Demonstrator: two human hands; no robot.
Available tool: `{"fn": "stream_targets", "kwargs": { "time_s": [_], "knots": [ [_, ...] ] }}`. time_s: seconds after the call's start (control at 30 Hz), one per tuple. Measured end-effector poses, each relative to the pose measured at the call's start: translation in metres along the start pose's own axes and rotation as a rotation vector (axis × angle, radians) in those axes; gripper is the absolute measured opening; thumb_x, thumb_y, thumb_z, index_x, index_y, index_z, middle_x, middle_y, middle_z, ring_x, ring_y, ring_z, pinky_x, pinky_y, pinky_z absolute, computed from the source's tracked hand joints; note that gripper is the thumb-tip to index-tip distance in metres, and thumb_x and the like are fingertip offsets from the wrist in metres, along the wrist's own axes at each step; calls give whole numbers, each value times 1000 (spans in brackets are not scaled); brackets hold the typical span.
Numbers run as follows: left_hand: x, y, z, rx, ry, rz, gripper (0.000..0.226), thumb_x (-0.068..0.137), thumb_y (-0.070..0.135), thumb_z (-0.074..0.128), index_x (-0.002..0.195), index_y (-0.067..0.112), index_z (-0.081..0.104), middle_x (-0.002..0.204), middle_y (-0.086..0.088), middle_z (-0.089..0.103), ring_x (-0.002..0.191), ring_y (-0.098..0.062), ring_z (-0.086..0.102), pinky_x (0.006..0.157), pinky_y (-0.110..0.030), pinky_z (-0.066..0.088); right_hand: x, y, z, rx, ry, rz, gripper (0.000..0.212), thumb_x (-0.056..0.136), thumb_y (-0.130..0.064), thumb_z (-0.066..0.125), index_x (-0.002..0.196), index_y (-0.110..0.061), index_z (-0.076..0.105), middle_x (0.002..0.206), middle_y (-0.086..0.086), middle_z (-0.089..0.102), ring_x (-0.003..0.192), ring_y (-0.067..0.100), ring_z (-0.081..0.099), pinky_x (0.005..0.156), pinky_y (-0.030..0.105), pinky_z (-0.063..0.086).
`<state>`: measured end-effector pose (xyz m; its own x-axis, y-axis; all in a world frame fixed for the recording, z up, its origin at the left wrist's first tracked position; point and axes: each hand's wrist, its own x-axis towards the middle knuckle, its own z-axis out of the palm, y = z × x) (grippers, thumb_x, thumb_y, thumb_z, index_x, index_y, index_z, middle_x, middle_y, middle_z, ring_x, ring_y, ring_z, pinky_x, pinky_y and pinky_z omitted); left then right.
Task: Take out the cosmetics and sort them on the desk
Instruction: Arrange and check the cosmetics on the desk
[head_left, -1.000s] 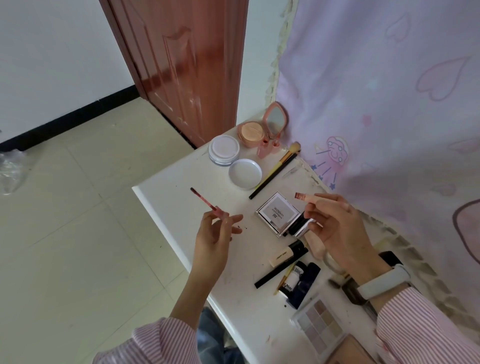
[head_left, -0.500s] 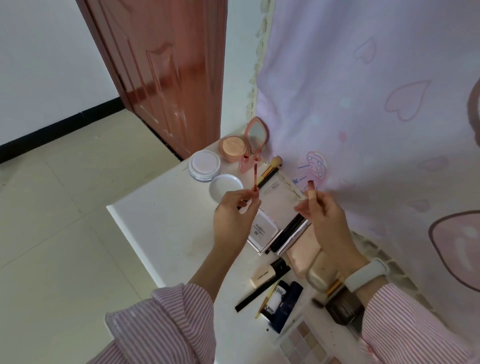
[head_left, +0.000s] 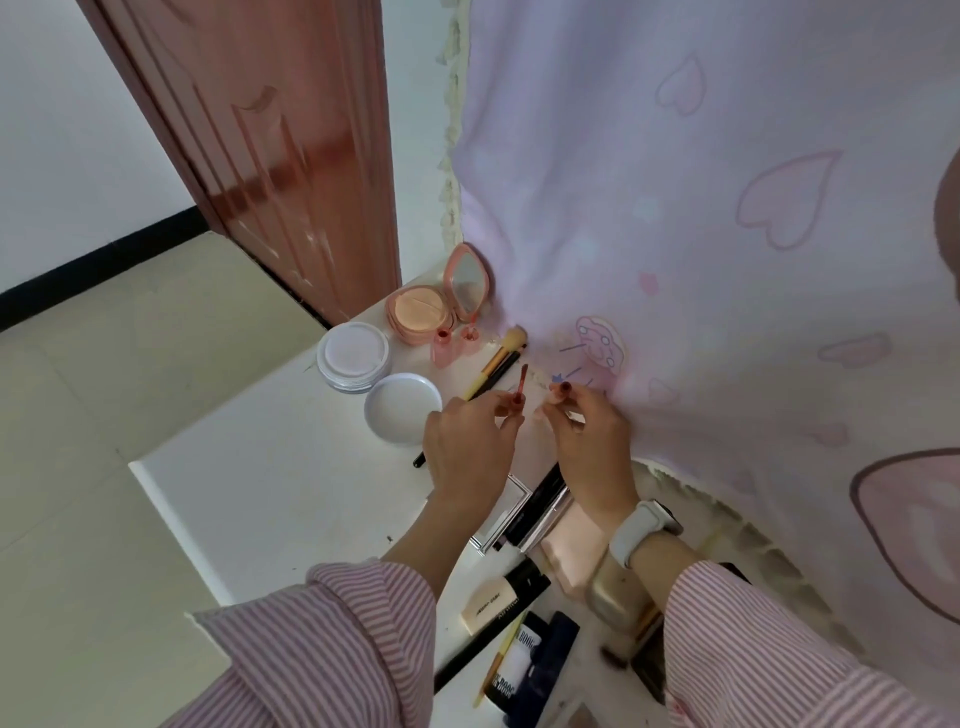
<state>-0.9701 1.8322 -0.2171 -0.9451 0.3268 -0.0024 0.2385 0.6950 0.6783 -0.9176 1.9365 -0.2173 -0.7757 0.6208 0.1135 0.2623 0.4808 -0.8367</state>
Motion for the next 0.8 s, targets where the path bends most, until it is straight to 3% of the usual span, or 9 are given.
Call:
{"fn": "stream_targets", "kwargs": {
  "time_s": [0.1, 0.23, 0.6, 0.8],
  "knots": [
    [5, 2, 5, 52, 10, 31, 21, 88, 34, 58, 107, 31, 67, 98, 10, 71, 97, -15, 53, 79, -28, 30, 3, -1, 2, -25, -1, -50, 14, 85, 1, 59, 99, 3, 64, 88, 8, 61, 85, 23, 63, 82, 37, 52],
    [12, 4, 9, 84, 9, 44, 21, 89, 35, 56, 106, 31, 68, 95, 9, 71, 97, -15, 51, 80, -29, 31, 4, -1, 1, -81, 23, -116, 12, 86, -1, 59, 94, 5, 64, 87, 17, 66, 85, 33, 64, 78, 43, 53],
    [13, 4, 14, 145, 22, 84, 25, 89, 35, 56, 109, 25, 67, 102, 2, 61, 98, -18, 48, 80, -29, 32, 1, 2, 1, -11, 0, -16, 12, 89, -7, 57, 99, -3, 63, 90, 5, 61, 82, 15, 61, 79, 29, 52],
    [9, 6, 9, 116, 52, 95, 30, 90, 37, 55, 111, 19, 66, 103, -2, 62, 98, -21, 50, 80, -32, 34, -4, -2, -4, 84, -53, 52, 20, 90, -9, 56, 109, -8, 60, 100, 3, 61, 92, 9, 61, 83, 23, 50]
  ]
}}
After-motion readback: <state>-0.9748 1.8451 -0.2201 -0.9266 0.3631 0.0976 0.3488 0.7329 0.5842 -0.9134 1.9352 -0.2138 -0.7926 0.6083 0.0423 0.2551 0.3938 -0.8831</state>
